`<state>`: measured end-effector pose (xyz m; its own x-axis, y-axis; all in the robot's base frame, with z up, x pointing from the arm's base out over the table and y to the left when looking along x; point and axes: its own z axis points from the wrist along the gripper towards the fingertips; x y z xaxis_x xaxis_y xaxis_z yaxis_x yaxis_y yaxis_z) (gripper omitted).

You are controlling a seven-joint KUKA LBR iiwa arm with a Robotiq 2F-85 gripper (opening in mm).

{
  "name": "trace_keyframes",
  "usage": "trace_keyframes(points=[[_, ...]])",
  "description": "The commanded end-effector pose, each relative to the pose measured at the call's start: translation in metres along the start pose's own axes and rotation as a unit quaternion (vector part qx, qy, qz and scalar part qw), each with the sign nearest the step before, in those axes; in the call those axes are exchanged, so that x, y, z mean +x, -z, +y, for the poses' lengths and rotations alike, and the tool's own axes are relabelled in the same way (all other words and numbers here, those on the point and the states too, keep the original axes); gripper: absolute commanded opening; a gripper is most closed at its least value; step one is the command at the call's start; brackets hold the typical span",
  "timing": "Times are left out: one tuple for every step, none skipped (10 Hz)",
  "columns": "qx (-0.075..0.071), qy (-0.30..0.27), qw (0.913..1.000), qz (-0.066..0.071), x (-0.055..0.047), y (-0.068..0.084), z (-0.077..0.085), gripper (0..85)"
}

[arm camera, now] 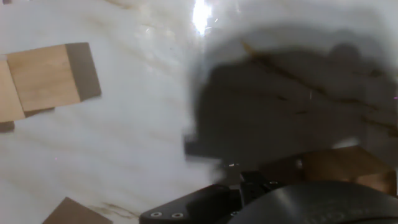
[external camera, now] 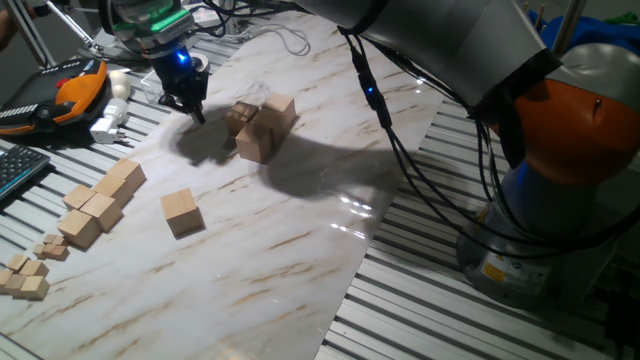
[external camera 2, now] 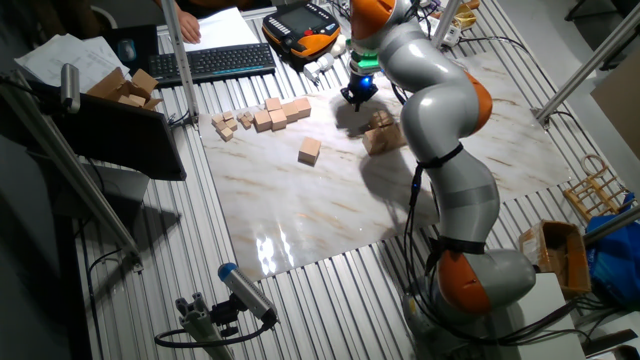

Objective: Stack the blocks into a cross shape

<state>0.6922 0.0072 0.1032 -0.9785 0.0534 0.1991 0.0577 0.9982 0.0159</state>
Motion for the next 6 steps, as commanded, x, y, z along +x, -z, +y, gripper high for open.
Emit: trace_keyframes(points=[[0.002,0.006,1.0,-0.001,0.0002,-0.0001,0.0,0.0],[0.0,0.013,0.9999,0.002,0.0002,-0.0001,0.0,0.0],[0.0,0.025,0.9997,0.005,0.0002,-0.0001,0.0,0.0],[0.001,0.04,0.9992,0.008,0.0002,-0.0001,0.0,0.0],[0.01,0.051,0.9986,0.002,0.0002,-0.0001,0.0,0.0],[0.015,0.068,0.9976,-0.01,0.0002,-0.0001,0.0,0.0]])
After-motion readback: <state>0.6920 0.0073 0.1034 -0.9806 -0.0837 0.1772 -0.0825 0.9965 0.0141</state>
